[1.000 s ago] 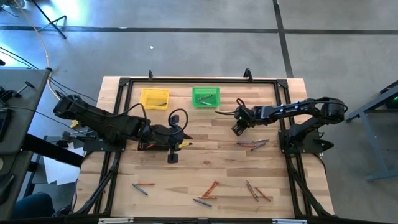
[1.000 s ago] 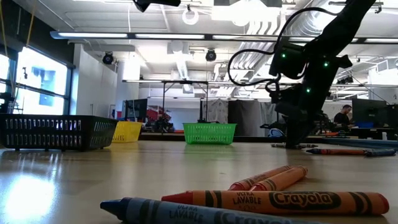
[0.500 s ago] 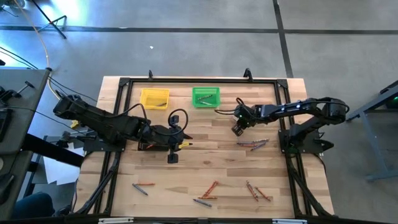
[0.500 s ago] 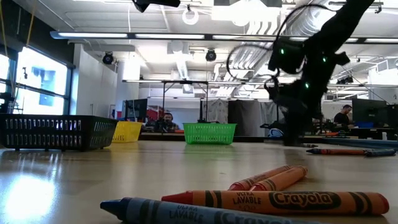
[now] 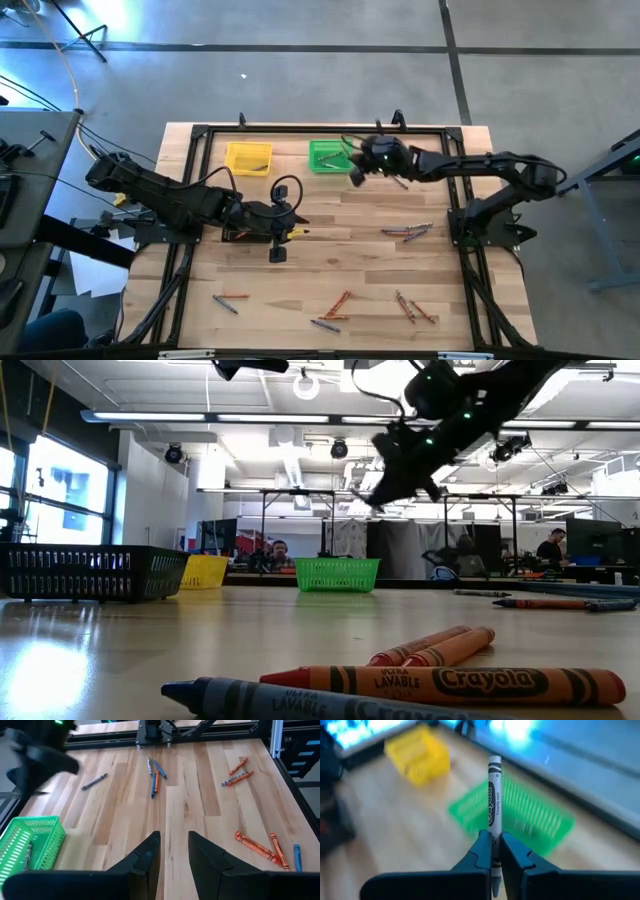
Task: Sort crayons
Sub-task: Put the gray crayon into the green bin
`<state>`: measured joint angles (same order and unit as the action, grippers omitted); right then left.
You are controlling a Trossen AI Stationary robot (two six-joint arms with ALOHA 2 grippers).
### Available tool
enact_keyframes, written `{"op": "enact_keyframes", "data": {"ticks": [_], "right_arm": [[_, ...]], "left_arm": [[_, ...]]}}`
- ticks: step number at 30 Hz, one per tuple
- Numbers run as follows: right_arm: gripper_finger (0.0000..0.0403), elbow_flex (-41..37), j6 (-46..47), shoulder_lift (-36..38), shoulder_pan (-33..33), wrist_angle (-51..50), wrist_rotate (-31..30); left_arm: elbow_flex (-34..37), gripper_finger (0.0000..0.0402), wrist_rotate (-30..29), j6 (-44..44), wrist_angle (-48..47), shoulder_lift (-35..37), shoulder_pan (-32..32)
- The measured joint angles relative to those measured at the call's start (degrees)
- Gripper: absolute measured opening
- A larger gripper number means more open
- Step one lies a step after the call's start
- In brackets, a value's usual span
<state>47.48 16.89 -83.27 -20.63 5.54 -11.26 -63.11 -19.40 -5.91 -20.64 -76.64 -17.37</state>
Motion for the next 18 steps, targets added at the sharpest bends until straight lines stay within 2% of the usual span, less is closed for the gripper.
{"op": "enact_keyframes", "data": {"ticks": [5, 12, 18], "right_arm": [[0.0006, 2.9, -0.9, -6.7, -2.4, 6.0, -1.4], [0.0006, 8.7, -0.3, -19.2, -5.3, 5.9, 0.9], [0.0007, 12.9, -0.9, -24.1, -5.6, 5.7, 3.0]], "left_arm": [[0.0, 0.0085, -0.5, 0.0, -1.5, 0.0, 0.0], [0.0, 0.0085, -0.9, 0.0, -2.9, 0.0, 0.0], [0.0, 0.0085, -1.0, -1.1, -5.0, 0.0, 0.0]]}}
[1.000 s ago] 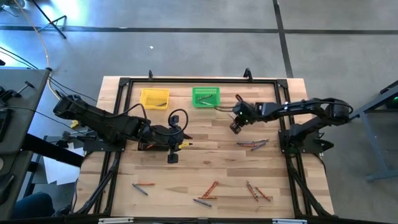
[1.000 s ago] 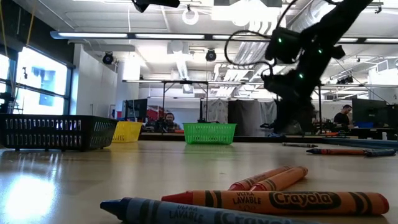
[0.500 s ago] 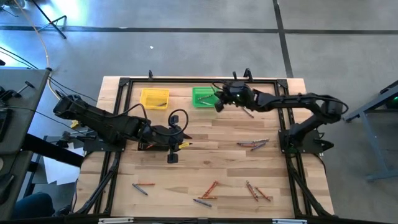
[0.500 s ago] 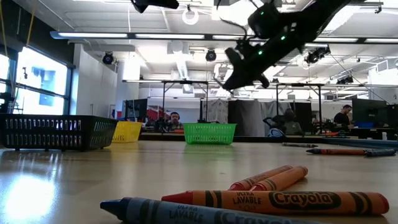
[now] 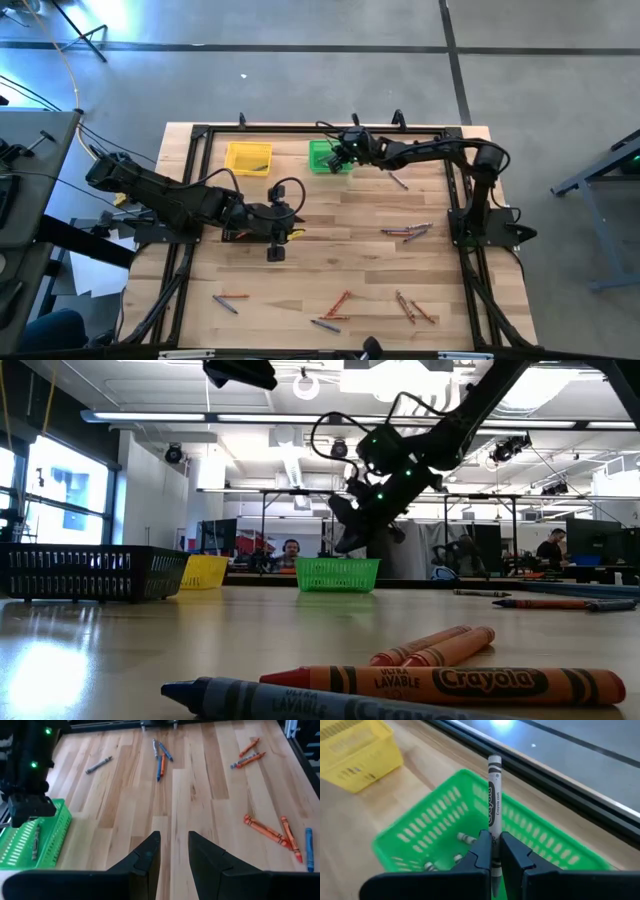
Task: Sort crayons
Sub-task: Put the gray crayon into the green bin, then put the blue crayon into the yellow bin
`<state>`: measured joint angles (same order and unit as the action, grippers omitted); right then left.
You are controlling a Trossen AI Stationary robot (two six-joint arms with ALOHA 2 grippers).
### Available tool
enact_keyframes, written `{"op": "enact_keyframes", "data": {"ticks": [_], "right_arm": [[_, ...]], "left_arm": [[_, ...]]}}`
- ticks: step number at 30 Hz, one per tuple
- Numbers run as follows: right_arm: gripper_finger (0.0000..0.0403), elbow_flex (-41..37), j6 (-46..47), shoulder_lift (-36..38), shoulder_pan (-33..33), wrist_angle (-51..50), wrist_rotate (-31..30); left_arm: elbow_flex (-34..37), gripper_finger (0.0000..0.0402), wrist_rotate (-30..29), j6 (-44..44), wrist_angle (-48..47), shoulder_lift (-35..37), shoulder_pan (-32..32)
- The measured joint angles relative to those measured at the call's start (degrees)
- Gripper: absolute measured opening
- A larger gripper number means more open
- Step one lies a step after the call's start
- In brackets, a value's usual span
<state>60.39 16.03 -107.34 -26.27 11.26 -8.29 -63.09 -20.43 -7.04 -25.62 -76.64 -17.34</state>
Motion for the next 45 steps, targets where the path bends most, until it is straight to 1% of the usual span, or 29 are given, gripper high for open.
{"op": "enact_keyframes", "data": {"ticks": [3, 6, 10, 16, 19, 25, 29, 32, 34, 36, 38, 41, 45], "right_arm": [[0.0010, 1.0, 0.0, -0.1, 0.0, -0.1, 1.5], [0.0024, 2.0, -0.5, -0.2, 0.0, -2.9, 2.8], [0.0059, 2.4, -3.1, -0.2, 0.0, -5.9, 3.0], [0.0111, 2.4, -3.7, -0.1, 0.0, -9.3, 3.1], [0.0122, 4.0, -5.1, 1.5, 0.0, -16.8, 3.4], [0.0123, 8.6, -10.2, 9.9, 1.5, -39.1, 4.8], [0.0123, 9.0, -9.6, 17.7, 5.3, -52.9, 4.9], [0.0123, 7.8, -5.2, 22.9, 9.5, -62.0, 3.3], [0.0123, 6.4, -1.3, 25.9, 13.0, -65.7, 0.6], [0.0123, 4.1, 3.1, 28.6, 16.9, -67.4, -2.1], [0.0123, 0.8, 7.3, 30.9, 20.7, -67.6, -3.4], [0.0123, -4.9, 12.3, 33.3, 25.9, -66.9, -3.6], [0.0123, -12.1, 17.4, 34.3, 31.2, -66.1, -3.7]], "left_arm": [[0.0, 0.0085, -0.2, -0.3, -0.8, 0.0, 0.0], [0.0, 0.0085, -0.7, -0.4, -1.3, 0.0, 0.0], [0.0, 0.0085, -2.4, -1.7, -1.9, 0.0, 0.0], [0.0, 0.0085, -2.8, -1.9, -2.4, 0.0, 0.0], [0.0, 0.0085, -2.8, -2.3, -2.8, 0.0, 0.0], [0.0, 0.0085, -2.8, -3.3, -4.0, 0.0, 0.0], [0.9, 0.0085, -2.8, -3.3, -4.0, 0.0, 0.0], [2.1, 0.0085, -3.0, -3.4, -3.7, 0.0, 0.0], [2.6, 0.0085, -3.3, -3.4, -3.8, 0.0, 0.0], [3.1, 0.0085, -3.7, -3.4, -3.0, 0.0, 0.1], [3.4, 0.0085, -4.2, -3.4, -2.9, 0.0, 0.1], [3.4, 0.0085, -4.2, -3.4, -2.5, 0.0, 0.1], [3.4, 0.0085, -4.2, -3.4, -1.0, 0.0, 0.1]]}}
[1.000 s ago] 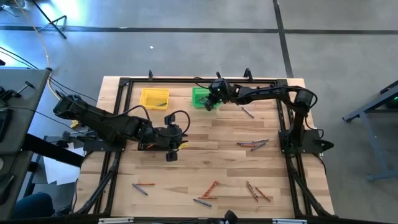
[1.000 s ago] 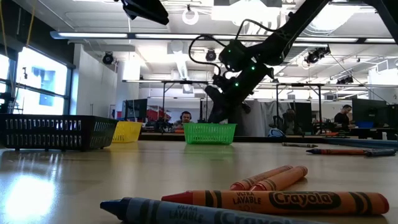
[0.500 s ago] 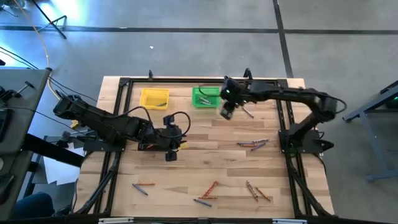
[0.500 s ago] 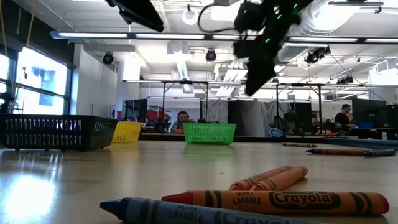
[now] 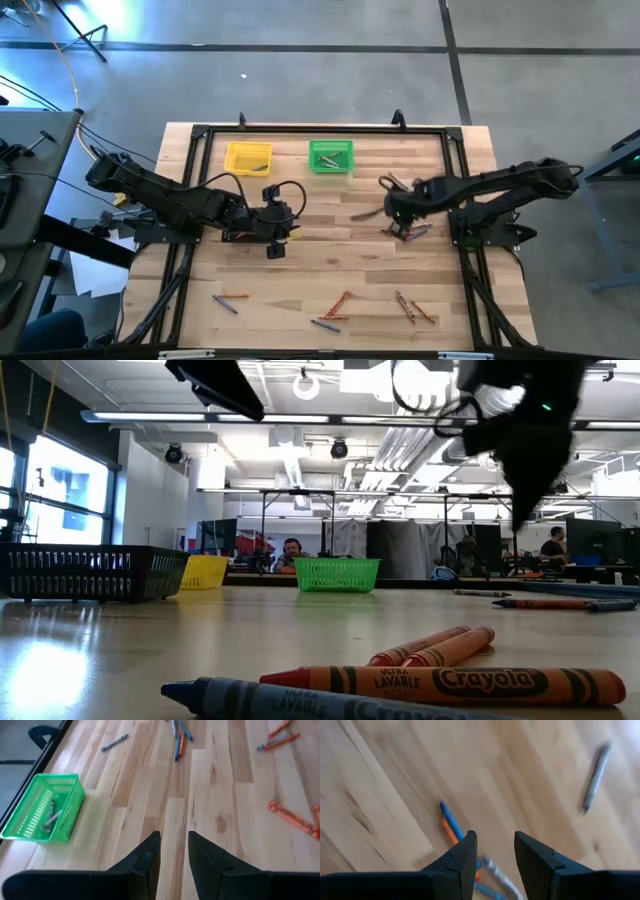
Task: Sort crayons
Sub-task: Put the blue crayon into the yellow bin
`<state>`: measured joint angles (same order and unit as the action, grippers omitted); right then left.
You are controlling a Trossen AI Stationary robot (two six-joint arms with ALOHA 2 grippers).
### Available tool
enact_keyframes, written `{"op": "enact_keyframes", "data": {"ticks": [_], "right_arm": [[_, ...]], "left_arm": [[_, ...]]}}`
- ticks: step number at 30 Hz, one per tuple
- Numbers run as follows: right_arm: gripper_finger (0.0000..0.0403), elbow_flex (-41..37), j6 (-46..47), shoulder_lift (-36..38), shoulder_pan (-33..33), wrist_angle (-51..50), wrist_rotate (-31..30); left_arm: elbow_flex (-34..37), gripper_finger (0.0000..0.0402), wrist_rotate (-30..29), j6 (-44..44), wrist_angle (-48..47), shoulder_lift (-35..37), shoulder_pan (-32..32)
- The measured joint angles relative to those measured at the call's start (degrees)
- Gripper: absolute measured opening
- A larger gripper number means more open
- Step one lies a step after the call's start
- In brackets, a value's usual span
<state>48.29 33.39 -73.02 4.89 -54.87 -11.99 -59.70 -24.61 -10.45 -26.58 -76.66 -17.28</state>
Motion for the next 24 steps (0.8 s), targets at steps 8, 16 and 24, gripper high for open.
{"op": "enact_keyframes", "data": {"ticks": [8, 16, 24], "right_arm": [[0.0123, -9.0, 0.6, 0.0, 5.7, 1.5, 3.8], [0.0123, -10.8, -2.1, 0.0, 7.7, 1.4, 6.2], [0.0123, -10.8, -15.7, 0.0, 8.4, 0.9, 6.2]], "left_arm": [[0.0, 0.0085, 0.0, 0.0, 1.2, 0.0, 0.0], [0.0, 0.0085, 0.0, 0.0, 1.2, 0.0, 0.0], [0.0, 0.0085, 0.0, 0.0, 1.2, 0.0, 0.0]]}}
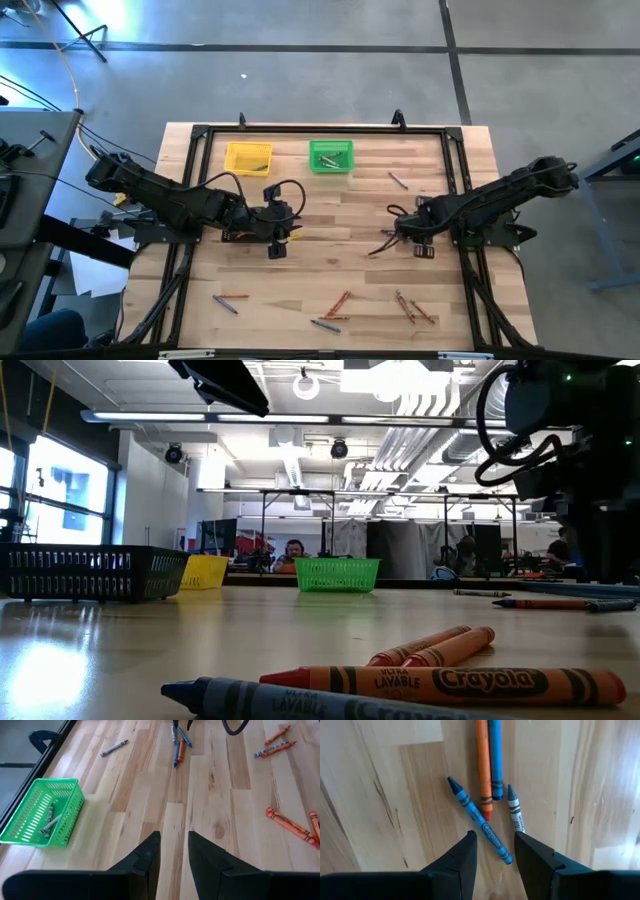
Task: Sort crayons
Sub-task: Put the blue crayon into the yellow bin
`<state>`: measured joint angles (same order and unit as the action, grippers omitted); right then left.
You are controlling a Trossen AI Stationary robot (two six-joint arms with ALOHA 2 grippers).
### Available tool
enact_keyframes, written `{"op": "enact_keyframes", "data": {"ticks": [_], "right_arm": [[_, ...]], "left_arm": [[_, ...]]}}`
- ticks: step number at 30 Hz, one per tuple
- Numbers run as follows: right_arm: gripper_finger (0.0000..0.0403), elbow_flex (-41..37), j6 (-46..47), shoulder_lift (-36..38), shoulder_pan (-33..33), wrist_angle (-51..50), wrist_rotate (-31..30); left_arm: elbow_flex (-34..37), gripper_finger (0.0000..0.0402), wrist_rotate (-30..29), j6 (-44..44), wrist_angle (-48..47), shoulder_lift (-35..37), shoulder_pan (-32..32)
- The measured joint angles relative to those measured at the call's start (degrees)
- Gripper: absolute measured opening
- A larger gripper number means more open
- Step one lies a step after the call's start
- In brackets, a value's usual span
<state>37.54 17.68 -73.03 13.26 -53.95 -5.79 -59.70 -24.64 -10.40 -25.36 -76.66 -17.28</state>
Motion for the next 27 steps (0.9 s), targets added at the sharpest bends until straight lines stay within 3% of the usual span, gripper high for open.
{"op": "enact_keyframes", "data": {"ticks": [7, 22, 27], "right_arm": [[0.0123, 0.0, -0.5, 0.0, 0.0, 0.1, 0.0], [0.0123, 0.0, 15.5, -0.1, 0.0, 1.5, 0.1], [0.0123, 0.0, 20.0, -0.1, 0.0, 4.6, -4.3]], "left_arm": [[0.0, 0.0085, 0.0, 0.0, 0.0, 0.0, 0.0], [0.0, 0.0085, 0.0, 0.0, -0.1, 0.0, 0.0], [0.0, 0.0085, 0.0, 0.0, -0.1, 0.0, 0.0]]}}
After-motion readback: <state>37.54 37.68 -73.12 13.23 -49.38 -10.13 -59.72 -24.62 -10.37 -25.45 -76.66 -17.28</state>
